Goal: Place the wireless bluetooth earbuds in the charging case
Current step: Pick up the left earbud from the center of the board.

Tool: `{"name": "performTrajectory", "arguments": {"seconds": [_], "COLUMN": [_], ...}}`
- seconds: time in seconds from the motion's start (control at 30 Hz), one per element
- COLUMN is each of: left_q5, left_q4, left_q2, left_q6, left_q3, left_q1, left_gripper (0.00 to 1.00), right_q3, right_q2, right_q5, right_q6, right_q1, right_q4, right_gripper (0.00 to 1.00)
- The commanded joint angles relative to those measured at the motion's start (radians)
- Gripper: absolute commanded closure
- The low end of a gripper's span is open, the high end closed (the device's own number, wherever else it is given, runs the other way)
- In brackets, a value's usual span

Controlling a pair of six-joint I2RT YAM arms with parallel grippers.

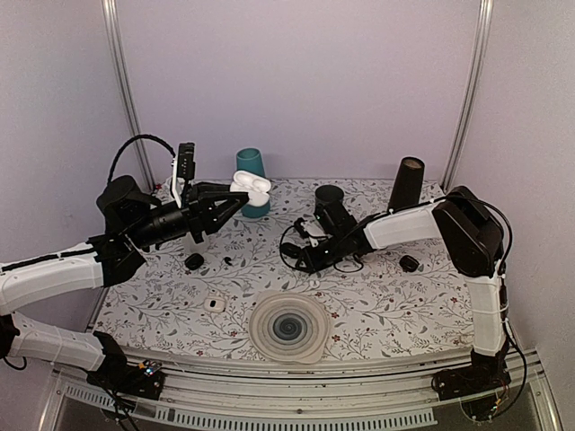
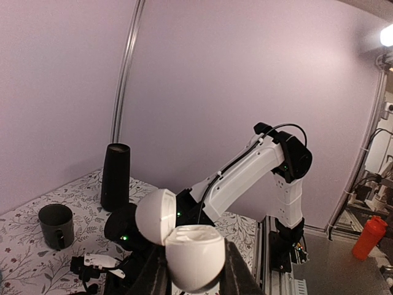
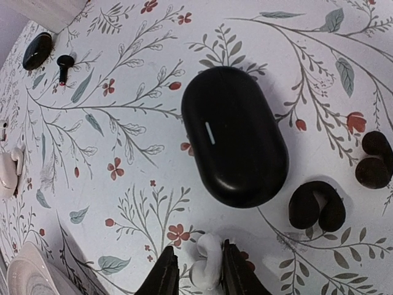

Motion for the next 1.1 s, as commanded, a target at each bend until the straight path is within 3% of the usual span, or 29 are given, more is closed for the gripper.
{"name": "performTrajectory", "arguments": {"seconds": [0.0,0.9,1.07], "left_q5": [0.011,0.027,0.028], "left_q4": [0.011,0.019,0.018], "left_q2": [0.001,0.012,0.011], "left_q6": [-0.008,-0.011,-0.01], "left_q3": [0.013,0.012,0.014], "left_q1": [0.014,0.027,0.027], "left_gripper": [1.0,1.0,1.0], "right_q3": [0.001,-0.012,-0.013], "right_q2": [0.012,-0.008,-0.006], "right_q5": [-0.03,-0.091,-0.092], "right_q6": [0.045,0.111,0.114], "right_q1": [-0.021,-0.035,-0.035], "right_q4": [0.011,0.039,0.039], "right_gripper": [0.74,0.8,0.93]}}
